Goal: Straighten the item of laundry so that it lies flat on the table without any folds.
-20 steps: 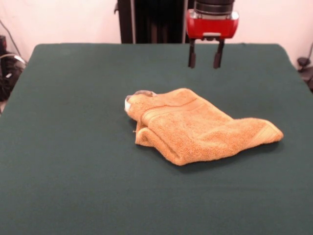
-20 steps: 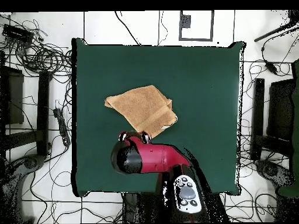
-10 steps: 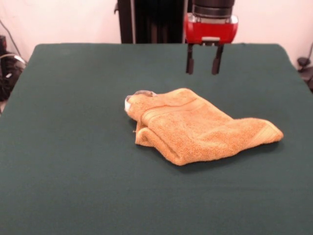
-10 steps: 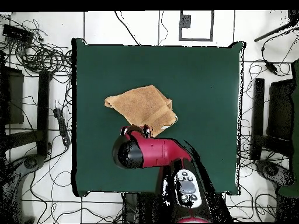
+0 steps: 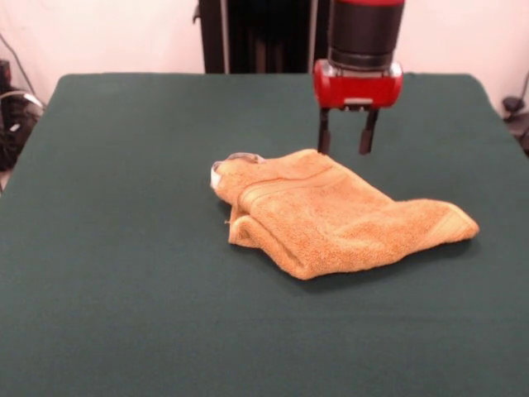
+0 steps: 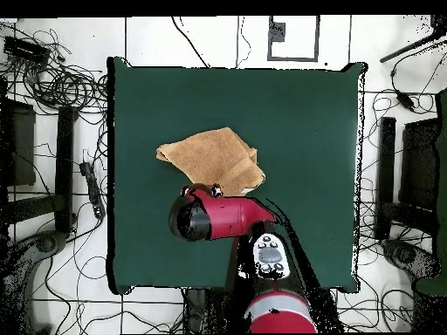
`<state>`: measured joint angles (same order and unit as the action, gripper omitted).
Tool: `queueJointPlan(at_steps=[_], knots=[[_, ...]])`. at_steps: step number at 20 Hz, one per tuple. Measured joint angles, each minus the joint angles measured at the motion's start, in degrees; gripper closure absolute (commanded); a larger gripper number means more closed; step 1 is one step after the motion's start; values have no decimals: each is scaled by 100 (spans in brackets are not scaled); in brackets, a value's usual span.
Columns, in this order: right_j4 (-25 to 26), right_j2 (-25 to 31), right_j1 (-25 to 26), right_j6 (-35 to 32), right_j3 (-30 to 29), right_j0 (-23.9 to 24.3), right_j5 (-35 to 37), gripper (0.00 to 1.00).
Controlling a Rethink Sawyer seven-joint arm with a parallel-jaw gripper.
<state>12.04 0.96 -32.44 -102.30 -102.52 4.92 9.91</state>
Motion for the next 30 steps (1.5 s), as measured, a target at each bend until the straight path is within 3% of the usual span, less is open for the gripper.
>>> queueJointPlan(at_steps=[8,15,28,29,30], knots=[[0,-72,475,0,364,-294,-1,0],[2,-102,990,0,1032,-683,149,0],[1,-97,1188,0,1887,-813,1685,0],[1,-82,1221,0,2000,-820,1860,100],[1,-70,1221,0,2004,-813,1868,100]])
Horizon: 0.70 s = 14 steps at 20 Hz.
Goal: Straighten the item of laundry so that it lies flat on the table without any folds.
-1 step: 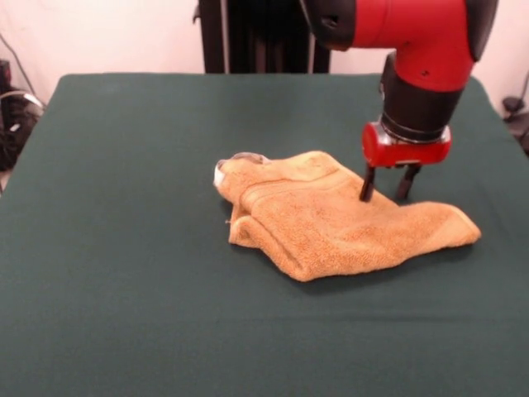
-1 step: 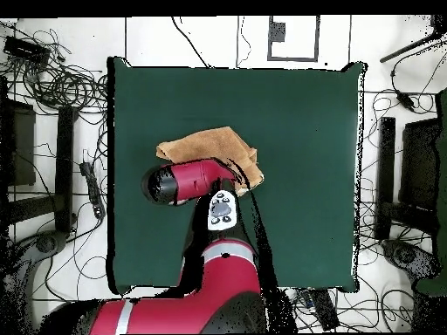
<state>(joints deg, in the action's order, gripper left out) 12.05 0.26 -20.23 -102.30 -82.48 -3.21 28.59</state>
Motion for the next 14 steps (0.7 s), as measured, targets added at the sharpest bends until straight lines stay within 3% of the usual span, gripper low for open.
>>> queueJointPlan(at_steps=[6,14], knots=[[64,307,-85,0,-153,307,-75,100],[366,699,-270,0,-673,744,-788,100]])
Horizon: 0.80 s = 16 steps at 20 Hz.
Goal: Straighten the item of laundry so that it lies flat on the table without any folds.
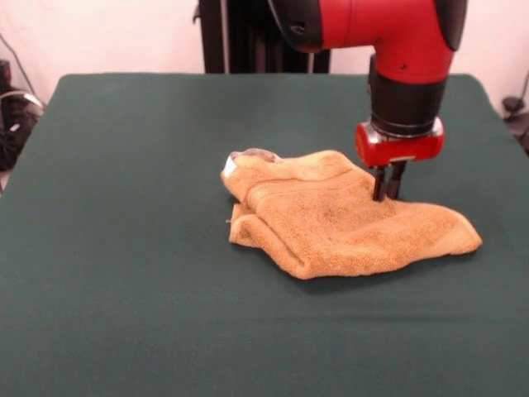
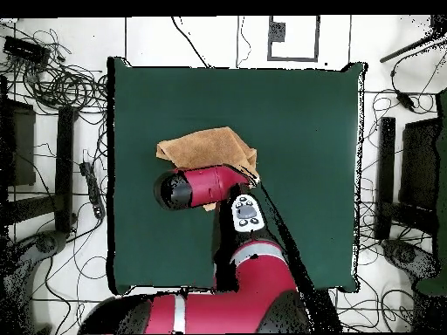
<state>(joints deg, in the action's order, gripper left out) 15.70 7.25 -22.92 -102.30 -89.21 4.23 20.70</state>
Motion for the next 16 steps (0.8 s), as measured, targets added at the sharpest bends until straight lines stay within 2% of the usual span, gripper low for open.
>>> queueJointPlan(at_steps=[16], knots=[[97,-12,-42,0,-144,-1,-299,100]])
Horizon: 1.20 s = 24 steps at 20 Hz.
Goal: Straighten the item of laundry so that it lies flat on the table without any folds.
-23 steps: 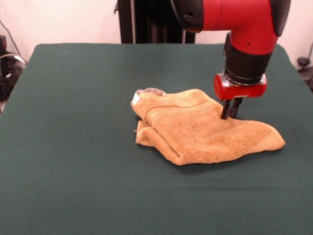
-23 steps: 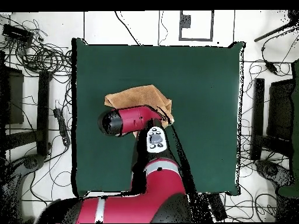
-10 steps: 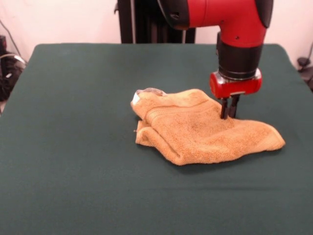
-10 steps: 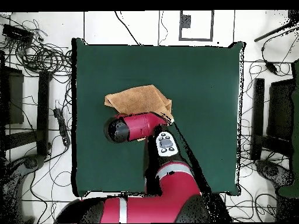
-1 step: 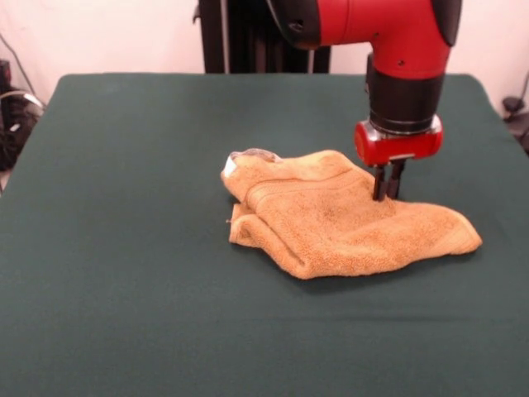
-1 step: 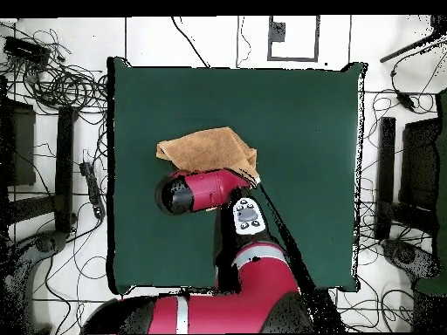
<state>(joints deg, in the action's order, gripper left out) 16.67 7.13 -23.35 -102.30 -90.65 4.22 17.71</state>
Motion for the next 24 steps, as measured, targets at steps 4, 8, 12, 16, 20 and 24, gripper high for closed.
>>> queueJointPlan(at_steps=[4,8,12,16,20,24], knots=[[1,-46,-2,0,-12,-45,-63,100],[1,-121,-1,0,-12,-121,-121,100],[1,-196,0,0,-17,-196,-189,100],[-1,-249,1,0,-37,-243,-275,100],[1,-319,3,0,-60,-305,-383,100],[-2,-366,5,0,-80,-348,-466,100]])
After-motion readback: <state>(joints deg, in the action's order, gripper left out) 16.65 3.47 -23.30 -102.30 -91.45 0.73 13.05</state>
